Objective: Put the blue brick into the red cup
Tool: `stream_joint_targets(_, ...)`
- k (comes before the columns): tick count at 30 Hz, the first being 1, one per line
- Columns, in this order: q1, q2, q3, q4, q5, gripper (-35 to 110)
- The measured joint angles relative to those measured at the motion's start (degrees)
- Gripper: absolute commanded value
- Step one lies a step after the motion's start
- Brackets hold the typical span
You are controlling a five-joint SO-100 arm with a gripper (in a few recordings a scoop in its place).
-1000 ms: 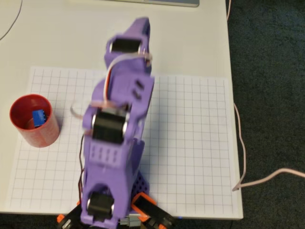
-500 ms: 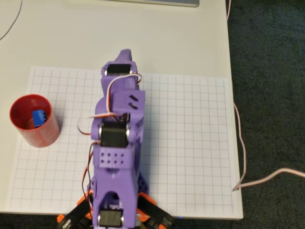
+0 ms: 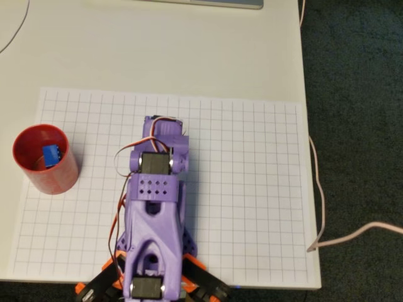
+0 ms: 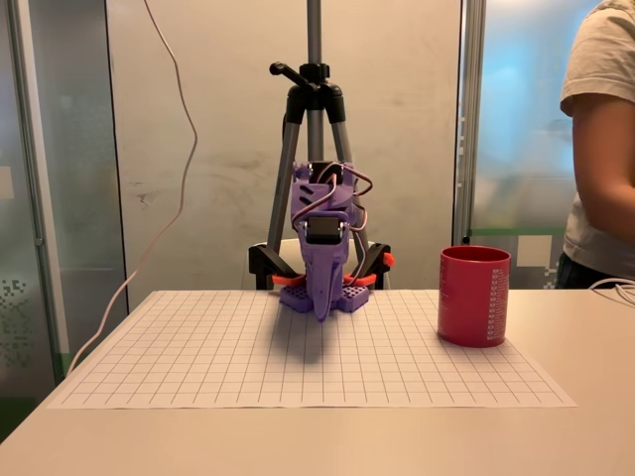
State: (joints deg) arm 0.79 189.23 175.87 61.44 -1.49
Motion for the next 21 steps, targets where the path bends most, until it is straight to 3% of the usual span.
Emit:
stream_joint_targets(2, -0.8, 0.0, 0.0, 0.0, -0.9, 11)
stream_joint_targets(4, -0.9, 0.0, 0.0, 0.0, -1.2, 0)
stream_joint_targets(6, -0.7, 0.0, 0.0, 0.0, -0.8, 5)
stream_joint_targets(21, 0.2, 0.0, 0.0, 0.0, -0.4, 1)
